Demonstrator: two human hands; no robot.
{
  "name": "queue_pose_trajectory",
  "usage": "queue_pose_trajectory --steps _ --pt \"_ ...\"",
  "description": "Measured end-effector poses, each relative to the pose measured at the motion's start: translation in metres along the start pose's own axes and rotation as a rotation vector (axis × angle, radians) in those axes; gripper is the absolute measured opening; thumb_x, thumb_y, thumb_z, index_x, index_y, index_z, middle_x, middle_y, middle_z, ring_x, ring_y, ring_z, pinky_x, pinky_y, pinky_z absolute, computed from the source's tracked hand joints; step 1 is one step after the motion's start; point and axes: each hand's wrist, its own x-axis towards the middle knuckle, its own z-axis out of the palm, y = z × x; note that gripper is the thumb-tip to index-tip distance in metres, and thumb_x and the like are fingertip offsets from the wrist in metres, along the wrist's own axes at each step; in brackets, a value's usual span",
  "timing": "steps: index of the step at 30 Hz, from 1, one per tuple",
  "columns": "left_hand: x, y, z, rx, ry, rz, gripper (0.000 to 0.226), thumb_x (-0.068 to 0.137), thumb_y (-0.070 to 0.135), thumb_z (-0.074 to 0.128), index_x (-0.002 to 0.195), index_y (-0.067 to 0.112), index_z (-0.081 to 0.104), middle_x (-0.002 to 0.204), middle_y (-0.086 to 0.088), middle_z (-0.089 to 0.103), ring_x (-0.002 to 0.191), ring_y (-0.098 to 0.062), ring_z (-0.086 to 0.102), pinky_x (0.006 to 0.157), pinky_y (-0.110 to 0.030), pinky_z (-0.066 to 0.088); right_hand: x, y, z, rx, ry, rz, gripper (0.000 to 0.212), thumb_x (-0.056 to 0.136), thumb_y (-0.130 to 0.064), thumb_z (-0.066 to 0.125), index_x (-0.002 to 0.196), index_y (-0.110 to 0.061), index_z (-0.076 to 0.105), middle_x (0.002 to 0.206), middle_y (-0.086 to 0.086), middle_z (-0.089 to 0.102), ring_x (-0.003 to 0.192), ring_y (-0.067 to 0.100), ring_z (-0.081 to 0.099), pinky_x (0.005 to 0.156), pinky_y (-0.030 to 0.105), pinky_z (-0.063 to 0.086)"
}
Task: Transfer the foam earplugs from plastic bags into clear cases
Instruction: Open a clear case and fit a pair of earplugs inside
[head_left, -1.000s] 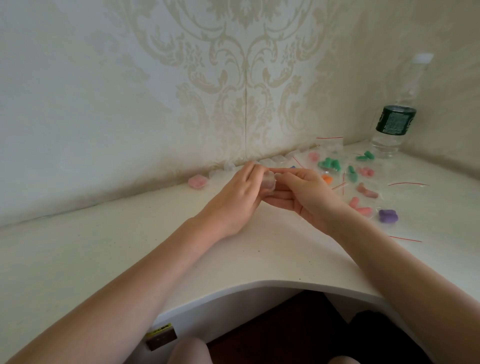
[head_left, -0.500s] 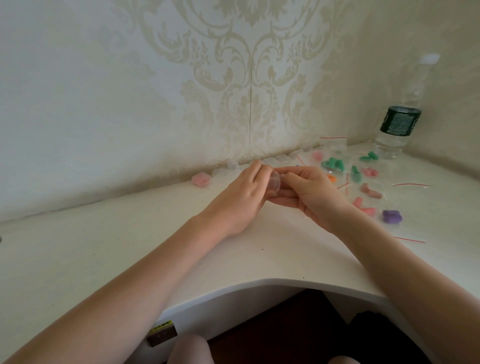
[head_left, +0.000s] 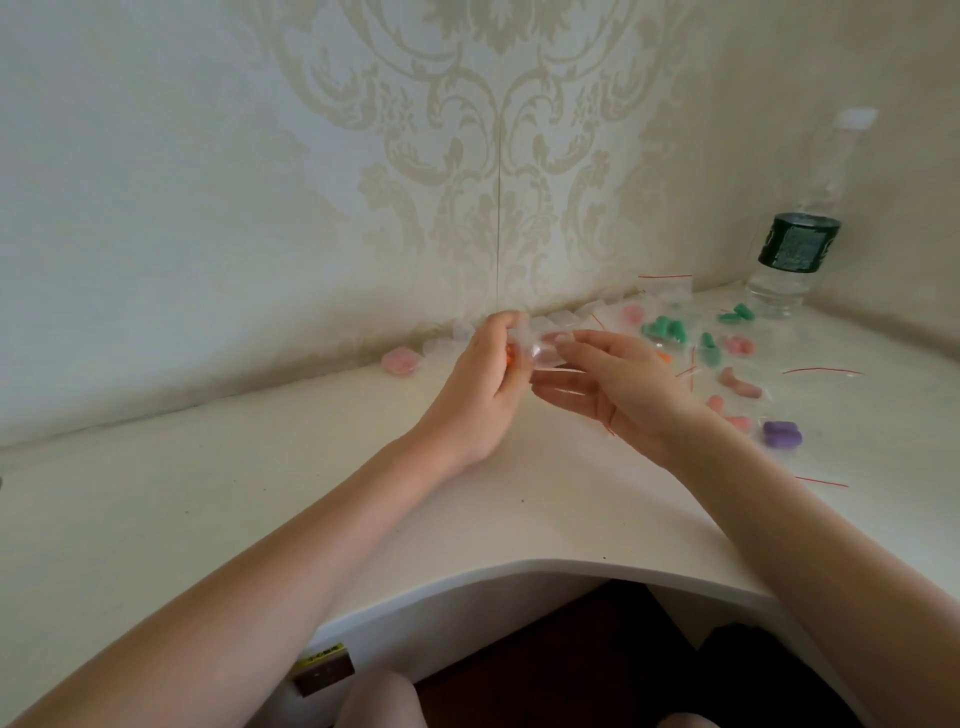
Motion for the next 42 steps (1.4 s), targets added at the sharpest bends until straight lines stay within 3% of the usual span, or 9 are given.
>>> queue_pose_trajectory --steps 3,6,12,18,24,29,34,38,42 --pt "0.003 0.0 0.0 -0.118 0.102 -0.176 0.01 0.098 0.013 0.042 0.106 0.016 0.046 0.062 0.011 0.04 0.054 -0.005 0.041 0.059 -0.022 0.035 0.003 -0.001 -0.001 0.083 0.081 -0.04 0.014 0.097 -0.002 0.047 0.101 0.0 0.06 0.085 0.012 0.068 0.075 0.021 0.072 0.07 0.028 0.06" --pt "0.003 -0.001 -0.002 -0.175 0.042 -0.399 0.018 0.094 0.011 0.044 0.11 0.013 0.051 0.063 0.007 0.043 0.057 -0.011 0.044 0.062 -0.028 0.037 0.005 0.001 -0.003 0.003 0.094 -0.052 0.016 0.098 -0.004 0.047 0.104 0.001 0.06 0.084 0.013 0.067 0.071 0.019 0.071 0.065 0.026 0.059" --pt "0.002 0.001 -0.002 -0.173 -0.046 -0.456 0.01 0.092 0.013 0.044 0.096 0.02 0.051 0.067 0.0 0.046 0.058 -0.014 0.041 0.058 -0.03 0.033 0.005 0.003 -0.005 -0.272 0.2 -0.086 0.018 0.096 -0.01 0.053 0.109 -0.002 0.064 0.08 0.012 0.064 0.061 0.016 0.065 0.061 0.025 0.058" --pt "0.013 0.021 -0.014 -0.807 0.107 -0.747 0.032 0.088 -0.005 0.029 0.098 0.001 0.059 0.072 -0.007 0.055 0.055 -0.011 0.033 0.047 -0.019 0.028 0.001 0.006 -0.007 -0.556 0.229 -0.122 0.013 0.085 -0.012 0.067 0.098 -0.011 0.067 0.063 0.004 0.067 0.055 0.016 0.067 0.072 0.048 0.059" --pt "0.006 0.016 -0.018 -0.443 -0.092 -0.477 0.038 0.089 -0.012 0.04 0.114 0.012 0.055 0.102 -0.002 0.066 0.073 -0.005 0.056 0.066 -0.017 0.046 0.001 0.005 -0.006 -0.534 0.181 -0.1 0.009 0.085 -0.014 0.068 0.092 -0.008 0.066 0.073 0.009 0.066 0.055 0.012 0.064 0.06 0.035 0.057" --pt "0.003 0.014 -0.018 -0.352 -0.164 -0.279 0.027 0.097 -0.004 0.042 0.112 0.017 0.048 0.106 0.0 0.064 0.09 -0.008 0.067 0.085 -0.025 0.053 0.003 0.006 -0.01 -0.542 0.182 -0.089 0.004 0.085 -0.015 0.067 0.088 -0.013 0.065 0.071 0.007 0.065 0.056 0.013 0.064 0.054 0.029 0.053" --pt "-0.001 0.014 -0.017 -0.117 -0.163 -0.136 0.029 0.097 0.002 0.047 0.087 0.022 0.029 0.092 0.015 0.064 0.098 -0.009 0.064 0.073 -0.014 0.047 0.003 0.006 -0.011 -0.469 0.185 -0.071 0.011 0.085 -0.01 0.067 0.095 -0.005 0.066 0.07 0.007 0.063 0.05 0.009 0.061 0.055 0.029 0.058" --pt "-0.005 0.015 -0.019 0.031 -0.143 -0.085 0.02 0.093 0.008 0.057 0.09 0.012 0.037 0.078 0.013 0.058 0.111 0.001 0.058 0.076 -0.001 0.037 0.003 0.005 -0.011 -0.479 0.197 -0.101 0.011 0.085 -0.009 0.067 0.095 -0.004 0.066 0.07 0.007 0.064 0.05 0.008 0.062 0.056 0.028 0.058" --pt "-0.005 0.015 -0.019 0.217 -0.102 -0.026 0.016 0.085 0.017 0.07 0.09 0.011 0.056 0.09 0.001 0.07 0.095 -0.006 0.066 0.074 0.002 0.032 0.003 0.005 -0.011 -0.482 0.195 -0.119 0.009 0.086 -0.009 0.067 0.094 -0.006 0.066 0.076 0.01 0.065 0.055 0.012 0.062 0.058 0.029 0.059"
